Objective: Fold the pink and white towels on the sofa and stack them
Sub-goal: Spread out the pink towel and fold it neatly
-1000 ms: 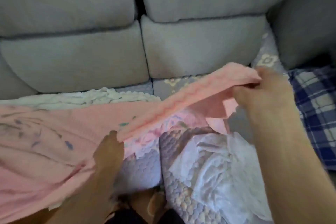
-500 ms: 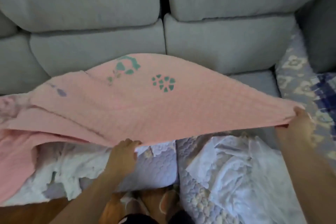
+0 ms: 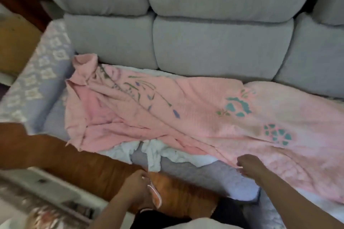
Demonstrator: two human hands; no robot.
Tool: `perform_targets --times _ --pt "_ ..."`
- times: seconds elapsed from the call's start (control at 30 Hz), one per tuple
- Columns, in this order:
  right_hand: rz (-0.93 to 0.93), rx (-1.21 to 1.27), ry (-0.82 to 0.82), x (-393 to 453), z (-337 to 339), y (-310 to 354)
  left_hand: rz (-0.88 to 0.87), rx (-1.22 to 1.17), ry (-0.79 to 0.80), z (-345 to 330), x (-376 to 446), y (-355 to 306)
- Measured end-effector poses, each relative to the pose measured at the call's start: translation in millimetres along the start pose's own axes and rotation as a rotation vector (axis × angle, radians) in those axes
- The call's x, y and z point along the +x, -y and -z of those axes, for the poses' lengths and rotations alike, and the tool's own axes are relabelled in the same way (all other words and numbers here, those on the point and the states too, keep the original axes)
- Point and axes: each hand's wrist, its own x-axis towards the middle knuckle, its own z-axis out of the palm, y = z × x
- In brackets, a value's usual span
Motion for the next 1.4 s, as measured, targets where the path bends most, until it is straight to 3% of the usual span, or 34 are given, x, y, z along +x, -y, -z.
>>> perform_targets --times 0.13,0.23,0.3,0.47,0.63,0.87,1.07,1.13,1.27,1.4 --pt "0.093 0.078 -0.009 -14 -108 118 0.106 -0.352 -0.055 89 46 97" --pt "0.104 0.086 -0.026 -21 -198 183 0.185 -0.587 -0.008 152 83 168" --pt "0.092 -0.026 -0.045 -33 -256 211 0.229 -0.649 -0.025 191 105 210" --pt "0.146 -0.426 0.101 -67 -373 266 0.282 -0.745 -0.126 279 137 257" --pt "0.258 -0.314 0.100 -65 -417 343 0.218 -0.516 -0.090 315 181 272" --pt "0.381 -0.481 0.158 -28 -476 416 0.060 -0.193 -0.188 306 255 315" --pt "0.574 -0.635 0.128 9 -561 485 0.036 0.143 -0.279 327 321 321" --pt "0.680 -0.718 0.095 39 -600 518 -0.020 0.223 -0.209 322 353 336" --pt "0.825 -0.874 -0.049 112 -692 590 -0.058 0.000 0.137 328 402 363" --pt "0.647 -1.089 -0.307 164 -745 645 0.017 -0.430 0.284 378 390 383"
